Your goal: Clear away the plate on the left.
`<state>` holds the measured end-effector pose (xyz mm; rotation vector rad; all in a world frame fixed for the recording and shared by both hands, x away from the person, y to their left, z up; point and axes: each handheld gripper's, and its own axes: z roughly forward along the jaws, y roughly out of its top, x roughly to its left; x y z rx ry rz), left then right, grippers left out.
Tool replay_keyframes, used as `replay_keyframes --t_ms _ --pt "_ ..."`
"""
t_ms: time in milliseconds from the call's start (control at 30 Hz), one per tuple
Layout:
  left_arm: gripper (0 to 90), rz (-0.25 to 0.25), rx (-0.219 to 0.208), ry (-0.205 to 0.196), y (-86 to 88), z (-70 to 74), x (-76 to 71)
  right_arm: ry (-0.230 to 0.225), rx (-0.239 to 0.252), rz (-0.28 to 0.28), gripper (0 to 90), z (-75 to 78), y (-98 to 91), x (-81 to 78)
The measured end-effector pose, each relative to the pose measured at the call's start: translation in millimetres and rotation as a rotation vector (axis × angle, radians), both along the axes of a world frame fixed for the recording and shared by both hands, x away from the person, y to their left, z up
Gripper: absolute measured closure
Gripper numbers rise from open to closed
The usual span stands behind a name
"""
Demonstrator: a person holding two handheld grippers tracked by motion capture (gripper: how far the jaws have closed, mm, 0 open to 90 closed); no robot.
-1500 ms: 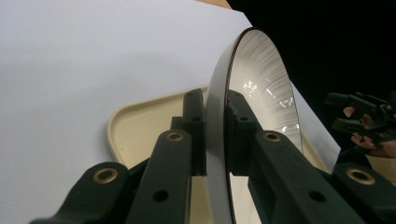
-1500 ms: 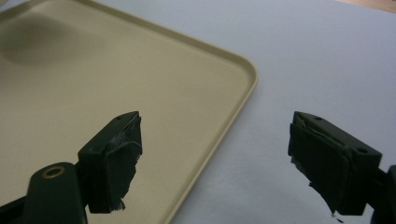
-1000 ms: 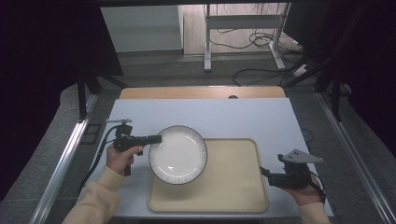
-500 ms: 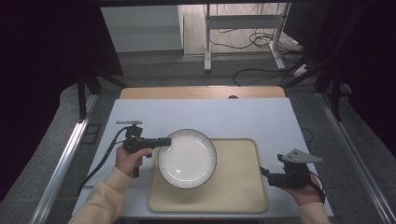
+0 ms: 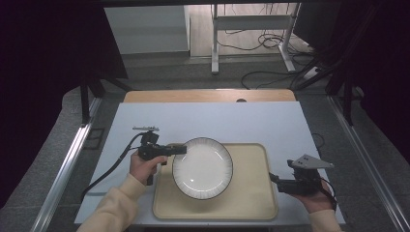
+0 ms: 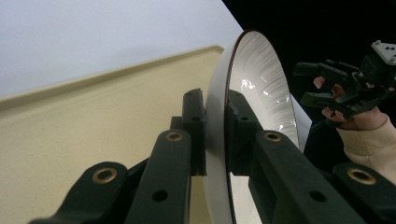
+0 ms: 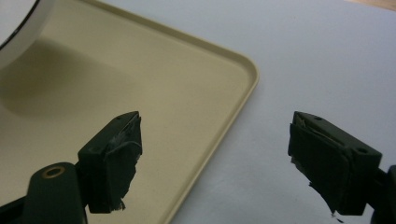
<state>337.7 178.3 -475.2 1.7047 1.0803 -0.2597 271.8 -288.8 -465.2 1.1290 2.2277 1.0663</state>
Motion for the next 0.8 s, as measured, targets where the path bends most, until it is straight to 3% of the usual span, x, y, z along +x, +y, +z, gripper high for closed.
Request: replay_keyframes --t_ms 367,667,800 --pt "80.7 -0.001 0.013 0.033 -12.0 -14.2 5.9 0.001 -0.005 0.001 17.6 -0.6 0.4 0.5" --pt "80.4 -0.010 0.078 0.069 -24.5 -32.8 8.9 0.002 -0.003 0.000 17.6 -0.9 -0.3 0.4" --pt "80.6 -0.018 0.064 0.088 -26.8 -37.3 10.7 0.000 -0.001 0.002 17.6 -0.7 0.0 0.3"
